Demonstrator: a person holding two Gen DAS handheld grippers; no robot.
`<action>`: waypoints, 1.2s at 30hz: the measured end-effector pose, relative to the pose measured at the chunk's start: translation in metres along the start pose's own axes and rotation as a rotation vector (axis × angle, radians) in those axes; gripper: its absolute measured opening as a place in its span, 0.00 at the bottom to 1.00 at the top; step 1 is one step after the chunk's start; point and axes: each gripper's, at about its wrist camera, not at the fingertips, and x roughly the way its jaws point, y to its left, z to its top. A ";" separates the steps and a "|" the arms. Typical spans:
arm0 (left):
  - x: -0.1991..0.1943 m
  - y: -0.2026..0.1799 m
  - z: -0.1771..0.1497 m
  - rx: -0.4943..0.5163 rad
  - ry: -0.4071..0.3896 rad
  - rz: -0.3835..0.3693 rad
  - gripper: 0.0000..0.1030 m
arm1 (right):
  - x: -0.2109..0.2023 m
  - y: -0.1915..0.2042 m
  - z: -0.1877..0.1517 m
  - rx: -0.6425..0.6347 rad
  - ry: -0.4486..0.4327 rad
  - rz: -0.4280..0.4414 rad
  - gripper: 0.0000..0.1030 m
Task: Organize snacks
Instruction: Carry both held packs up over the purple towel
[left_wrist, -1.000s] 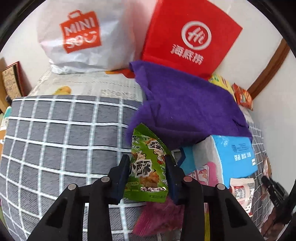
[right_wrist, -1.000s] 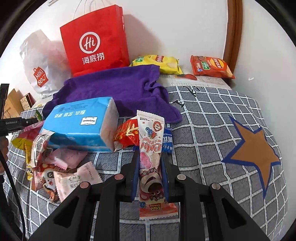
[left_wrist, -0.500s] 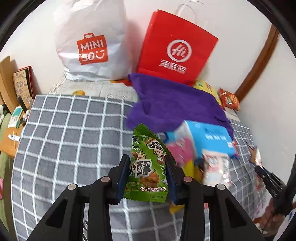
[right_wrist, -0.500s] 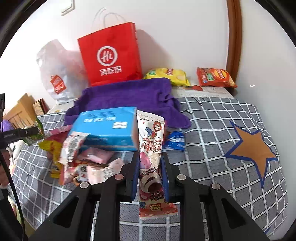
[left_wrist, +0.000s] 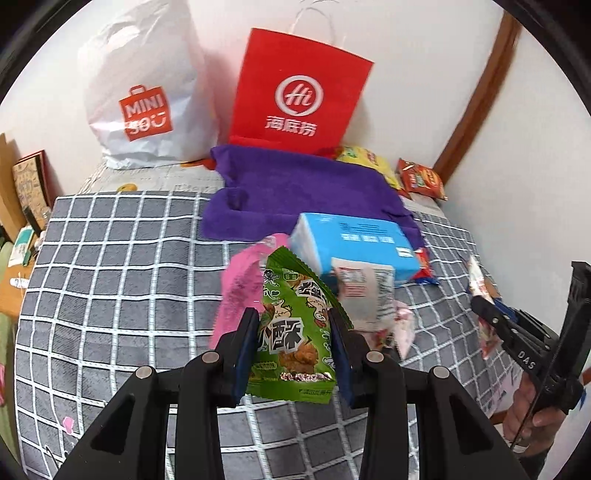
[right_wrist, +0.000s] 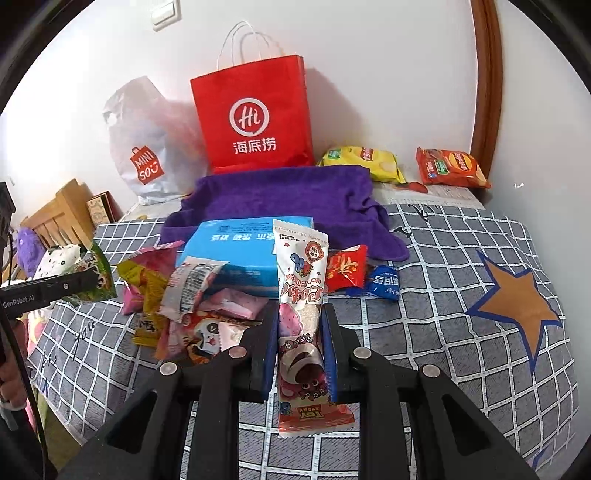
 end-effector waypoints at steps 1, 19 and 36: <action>0.000 -0.004 0.001 0.006 0.002 -0.011 0.34 | -0.001 0.001 0.000 -0.001 0.000 0.001 0.21; 0.001 -0.043 0.052 0.111 -0.025 -0.047 0.34 | 0.005 0.014 0.052 0.000 -0.042 0.014 0.21; 0.042 -0.041 0.133 0.134 -0.031 -0.031 0.34 | 0.073 0.014 0.141 -0.049 -0.018 -0.001 0.21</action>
